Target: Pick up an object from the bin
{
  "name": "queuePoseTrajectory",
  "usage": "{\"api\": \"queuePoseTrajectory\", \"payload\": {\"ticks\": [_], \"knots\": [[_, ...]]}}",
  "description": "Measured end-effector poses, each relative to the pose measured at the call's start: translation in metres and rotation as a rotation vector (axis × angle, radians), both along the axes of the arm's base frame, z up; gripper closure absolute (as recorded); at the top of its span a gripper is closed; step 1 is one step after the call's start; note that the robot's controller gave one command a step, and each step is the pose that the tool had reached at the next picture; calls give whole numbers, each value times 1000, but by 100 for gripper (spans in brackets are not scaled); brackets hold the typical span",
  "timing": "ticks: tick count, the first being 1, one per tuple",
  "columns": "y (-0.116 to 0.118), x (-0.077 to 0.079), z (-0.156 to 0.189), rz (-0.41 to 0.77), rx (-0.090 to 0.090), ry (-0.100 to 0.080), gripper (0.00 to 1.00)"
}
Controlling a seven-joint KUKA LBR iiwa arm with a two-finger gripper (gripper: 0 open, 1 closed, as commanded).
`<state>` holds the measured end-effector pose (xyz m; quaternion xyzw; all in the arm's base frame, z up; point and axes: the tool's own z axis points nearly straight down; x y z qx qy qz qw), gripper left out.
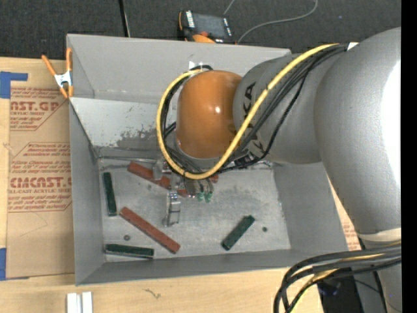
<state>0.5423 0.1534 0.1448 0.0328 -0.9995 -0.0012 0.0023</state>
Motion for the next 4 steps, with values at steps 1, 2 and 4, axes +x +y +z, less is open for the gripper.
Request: {"api": "queuePoseTrajectory", "payload": {"ticks": [1, 2, 4], "knots": [[-17, -54, -79, -3, -3, 5, 0], [-17, -49, -74, -3, 0, -8, 100], [-5, -37, 58, 283, 0, -7, 0]]}}
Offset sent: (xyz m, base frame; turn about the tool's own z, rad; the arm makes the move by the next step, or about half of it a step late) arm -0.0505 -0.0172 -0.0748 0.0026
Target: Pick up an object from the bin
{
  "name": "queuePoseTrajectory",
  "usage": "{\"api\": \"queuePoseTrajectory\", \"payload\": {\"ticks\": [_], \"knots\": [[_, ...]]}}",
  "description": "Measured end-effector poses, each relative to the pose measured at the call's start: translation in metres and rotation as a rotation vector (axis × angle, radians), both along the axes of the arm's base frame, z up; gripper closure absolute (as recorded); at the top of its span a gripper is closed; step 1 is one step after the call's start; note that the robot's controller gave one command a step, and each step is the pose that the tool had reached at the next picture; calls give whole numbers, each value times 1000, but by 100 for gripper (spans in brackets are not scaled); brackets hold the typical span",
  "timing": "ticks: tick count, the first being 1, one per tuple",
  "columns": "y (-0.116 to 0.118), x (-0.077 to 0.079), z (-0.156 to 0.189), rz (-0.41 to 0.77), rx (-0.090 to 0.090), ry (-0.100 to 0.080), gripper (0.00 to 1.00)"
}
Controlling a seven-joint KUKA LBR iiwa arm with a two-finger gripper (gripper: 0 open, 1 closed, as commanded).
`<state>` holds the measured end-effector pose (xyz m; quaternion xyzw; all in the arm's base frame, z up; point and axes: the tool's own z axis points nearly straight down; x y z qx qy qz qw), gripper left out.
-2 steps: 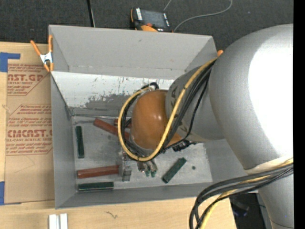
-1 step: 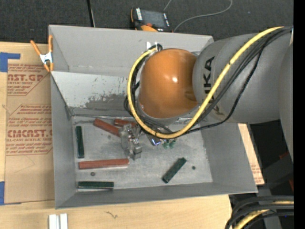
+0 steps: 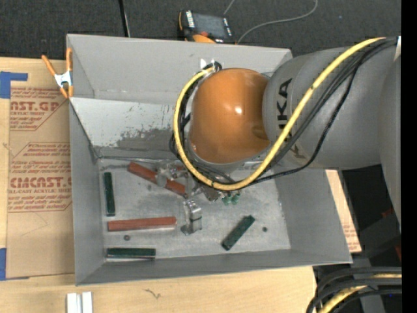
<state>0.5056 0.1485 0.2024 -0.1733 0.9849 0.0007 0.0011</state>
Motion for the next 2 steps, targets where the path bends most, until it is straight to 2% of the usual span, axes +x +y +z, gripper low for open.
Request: {"api": "queuePoseTrajectory", "payload": {"ticks": [1, 2], "knots": [[4, 23, -133, 68, -1, 8, 0], [4, 25, -128, 67, 1, 1, 100]]}}
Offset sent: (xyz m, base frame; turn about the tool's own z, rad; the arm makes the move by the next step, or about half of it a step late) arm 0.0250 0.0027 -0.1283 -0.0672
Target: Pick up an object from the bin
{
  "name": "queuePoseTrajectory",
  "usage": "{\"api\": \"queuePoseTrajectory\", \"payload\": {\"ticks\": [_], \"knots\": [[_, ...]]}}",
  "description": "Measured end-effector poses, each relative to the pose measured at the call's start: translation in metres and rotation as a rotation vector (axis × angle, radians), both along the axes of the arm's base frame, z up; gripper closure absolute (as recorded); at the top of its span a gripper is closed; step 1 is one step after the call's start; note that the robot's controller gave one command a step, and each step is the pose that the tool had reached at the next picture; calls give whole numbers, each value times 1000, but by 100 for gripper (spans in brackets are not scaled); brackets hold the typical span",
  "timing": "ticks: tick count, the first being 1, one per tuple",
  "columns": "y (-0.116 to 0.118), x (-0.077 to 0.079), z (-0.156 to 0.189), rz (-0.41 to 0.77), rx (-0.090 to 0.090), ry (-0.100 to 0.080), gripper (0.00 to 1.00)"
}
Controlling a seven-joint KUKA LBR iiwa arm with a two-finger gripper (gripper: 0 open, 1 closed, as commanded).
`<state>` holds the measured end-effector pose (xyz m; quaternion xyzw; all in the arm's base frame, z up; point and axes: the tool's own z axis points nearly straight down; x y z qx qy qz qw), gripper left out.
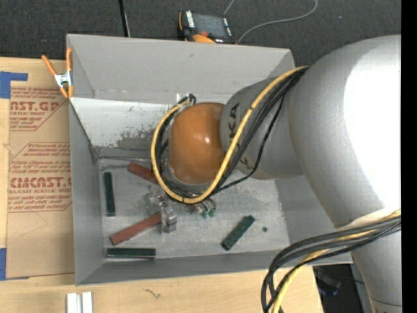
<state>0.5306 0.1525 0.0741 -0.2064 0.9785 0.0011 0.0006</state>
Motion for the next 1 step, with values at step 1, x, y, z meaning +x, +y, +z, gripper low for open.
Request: {"api": "queuePoseTrajectory", "payload": {"ticks": [1], "knots": [[-13, 64, 153, -26, 1, -13, 100]]}}
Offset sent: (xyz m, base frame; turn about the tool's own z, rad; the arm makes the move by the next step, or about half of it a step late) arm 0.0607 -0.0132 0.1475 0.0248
